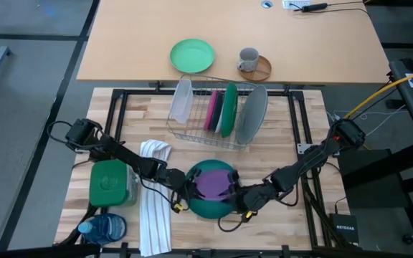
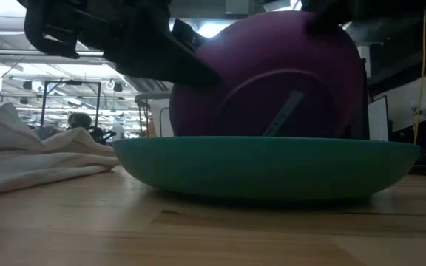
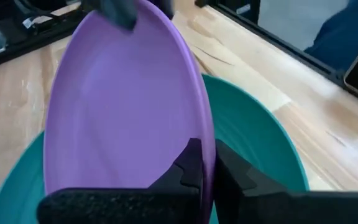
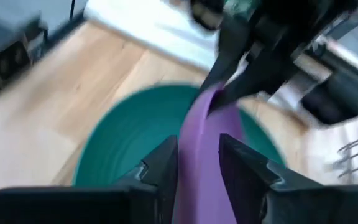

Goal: Sort dishes
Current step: Put the violet plate in the dish rack

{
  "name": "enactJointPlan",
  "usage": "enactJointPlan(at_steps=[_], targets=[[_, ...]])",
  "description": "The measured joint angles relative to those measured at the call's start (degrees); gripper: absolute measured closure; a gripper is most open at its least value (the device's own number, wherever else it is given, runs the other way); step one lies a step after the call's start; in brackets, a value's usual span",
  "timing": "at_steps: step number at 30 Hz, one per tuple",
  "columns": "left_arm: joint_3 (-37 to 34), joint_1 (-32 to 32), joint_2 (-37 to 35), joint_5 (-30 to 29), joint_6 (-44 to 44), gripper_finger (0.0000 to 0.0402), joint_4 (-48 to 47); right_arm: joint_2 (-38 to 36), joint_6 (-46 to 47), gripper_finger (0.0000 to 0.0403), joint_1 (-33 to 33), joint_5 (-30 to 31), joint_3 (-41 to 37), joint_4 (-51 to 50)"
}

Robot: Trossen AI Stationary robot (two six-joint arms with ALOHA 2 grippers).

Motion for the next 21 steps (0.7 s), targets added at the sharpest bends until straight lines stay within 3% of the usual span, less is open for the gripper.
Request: enactJointPlan(at_steps=[3, 11, 21], targets=[[-0.04, 0.02, 0.04, -0.08, -4.28, 0.0398, 3.03, -0.07, 0.04, 0.0281, -0.07, -0.94, 3.73, -4.17], [-0.08, -0.09, -2.01, -0.05, -16.45, 0.0399, 6.61, -0.02, 1.79, 0.0281, -0.07, -2.22, 15.9, -26.85], [-0.17, 0.15, -3.98, -2.7, -26.5, 0.04, 13.98, -0.31, 4.26, 0.0281, 0.0, 4.0, 29.53, -52.88]])
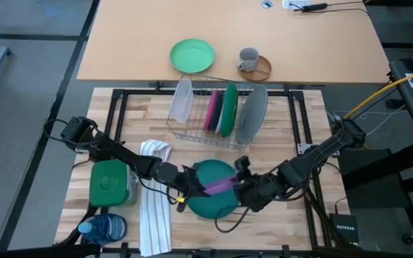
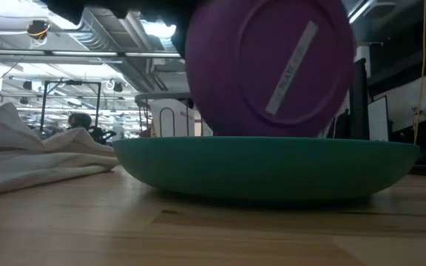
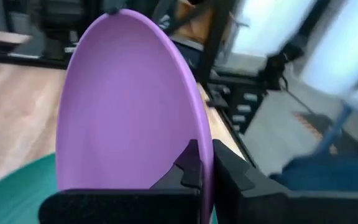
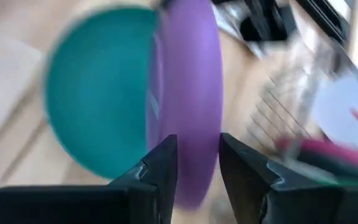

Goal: Sort dishes
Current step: Put the violet plate in the dish rack

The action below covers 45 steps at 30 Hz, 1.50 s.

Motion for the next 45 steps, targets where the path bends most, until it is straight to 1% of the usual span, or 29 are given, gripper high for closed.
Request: enactJointPlan(at_steps=[4, 7, 11, 15, 19, 23, 28, 31, 35, 39, 42, 45], targets=[[-0.02, 0.7, -2.09, -4.84, -5.95, 0.04, 0.5, -2.68, 5.12, 0.0281, -0.04, 4.41, 1.35, -9.04], [0.0, 1.69, -4.03, -7.32, -6.69, 0.04, 0.76, -6.01, 7.95, 0.0281, -0.07, 5.92, 1.35, -12.44], [-0.02, 4.24, -7.07, -8.2, -7.85, 0.04, 0.85, -11.35, 9.66, 0.0281, -0.07, 7.16, 1.35, -14.05], [0.0, 8.45, -10.94, -8.42, -11.1, 0.0401, 0.81, -15.93, 9.64, 0.0281, -0.07, 7.39, 1.35, -14.26], [0.0, 12.48, -15.09, -8.67, -12.16, 0.0401, 1.3, -19.68, 10.58, 0.0281, -0.06, 7.47, 0.8, -15.11], [0.0, 15.38, -18.96, -8.64, -11.38, 0.0401, 1.5, -24.33, 11.99, 0.0281, -0.05, 7.89, -5.12, -13.45], [0.0, 18.74, -22.32, -10.79, -11.15, 0.0401, 1.95, -31.37, 16.52, 0.0281, -0.04, 11.81, -17.57, -9.23], [-1.05, 21.38, -22.67, -11.92, -12.33, 0.0401, 4.82, -35.76, 18.4, 0.0281, -0.07, 12.99, -25.26, -3.95], [-4.25, 25.03, -21.96, -12.24, -16.9, 0.0401, 9.8, -40.5, 18.51, 0.0281, -0.07, 12.95, -33.38, 4.83], [-8.03, 27.38, -20.21, -12.41, -23.26, 0.0401, 16.34, -43.29, 18.44, 0.0281, -0.05, 12.94, -37.81, 9.76], [-9.92, 27.98, -19.13, -12.42, -25.81, 0.0401, 21.82, -43.86, 18.43, 0.0281, -0.07, 12.95, -38.73, 10.47], [-10.79, 28.05, -17.81, -12.34, -26.67, 0.0401, 23.88, -43.84, 18.43, 0.0281, -0.07, 12.94, -38.73, 10.9]])
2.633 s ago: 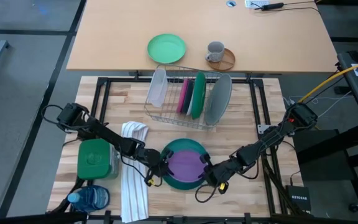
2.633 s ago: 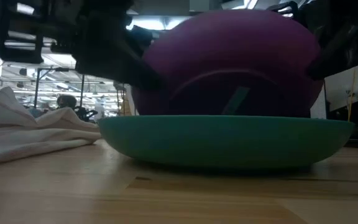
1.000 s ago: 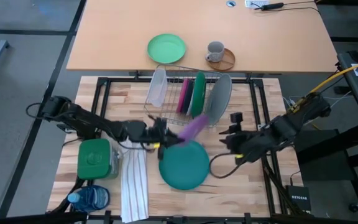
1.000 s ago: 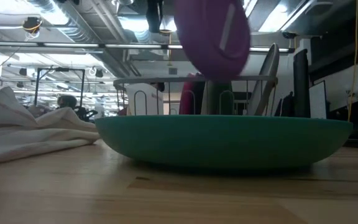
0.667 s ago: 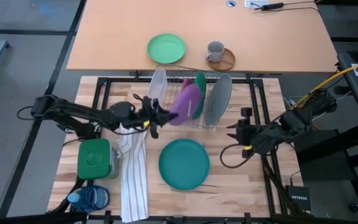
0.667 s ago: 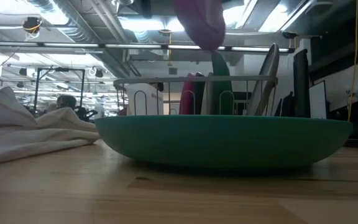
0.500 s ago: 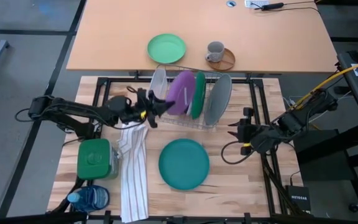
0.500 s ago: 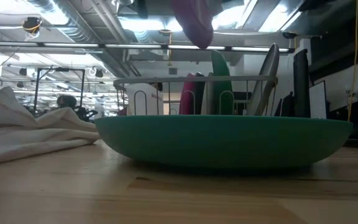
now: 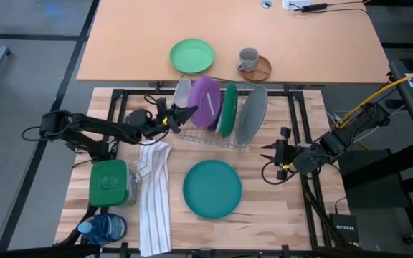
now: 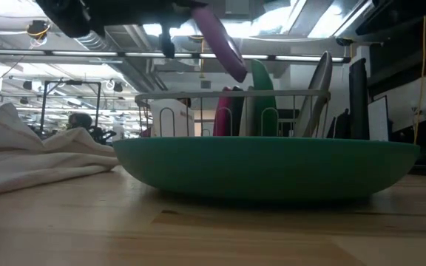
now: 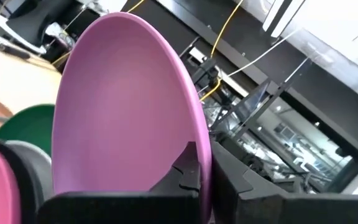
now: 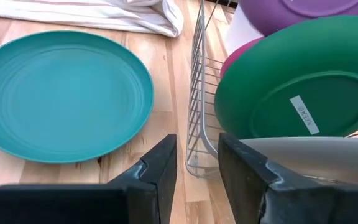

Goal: Sort dishes
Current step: Put the violet plate in the dish rack

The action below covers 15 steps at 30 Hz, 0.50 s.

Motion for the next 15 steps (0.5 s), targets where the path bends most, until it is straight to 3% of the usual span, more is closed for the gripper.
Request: enactJointPlan(at_steps=[15], targets=[[0.01, -1.43, 2.93, 0.07, 0.12, 0.04, 4.34, 0.02, -0.02, 0.0281, 0.0, 0.01, 0.0, 0.87]])
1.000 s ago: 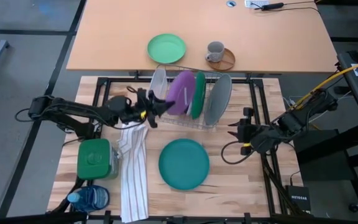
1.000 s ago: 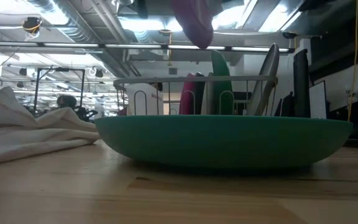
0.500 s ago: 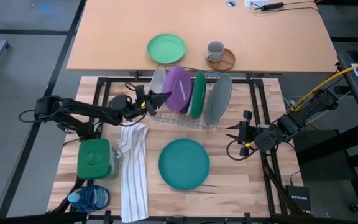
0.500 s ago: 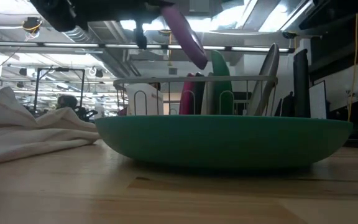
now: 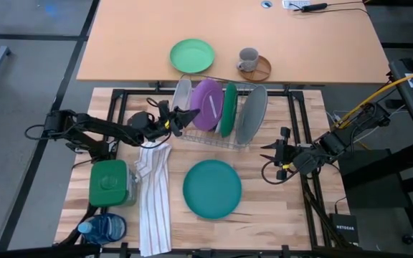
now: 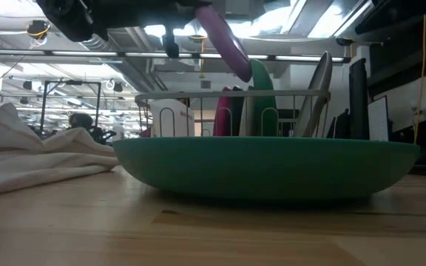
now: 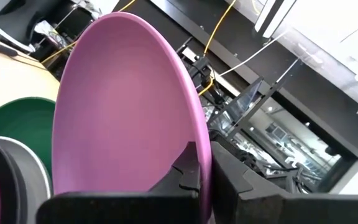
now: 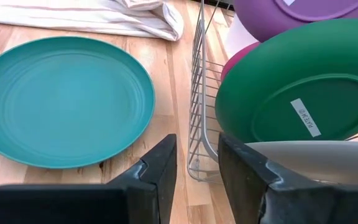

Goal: Sort dishes
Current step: Put the violet plate in the dish rack

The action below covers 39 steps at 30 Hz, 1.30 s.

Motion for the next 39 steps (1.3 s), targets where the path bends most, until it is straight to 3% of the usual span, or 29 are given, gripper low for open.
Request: enactJointPlan(at_steps=[30, 39], targets=[[0.02, -0.92, 6.35, -0.01, -2.99, 0.04, 0.06, 0.02, -0.04, 0.0281, 0.0, -0.02, 0.02, 0.64], [2.67, -0.79, 12.31, -0.13, -4.33, 0.04, 0.1, 0.04, -0.04, 0.0281, 0.0, -0.02, 0.02, 0.69]])
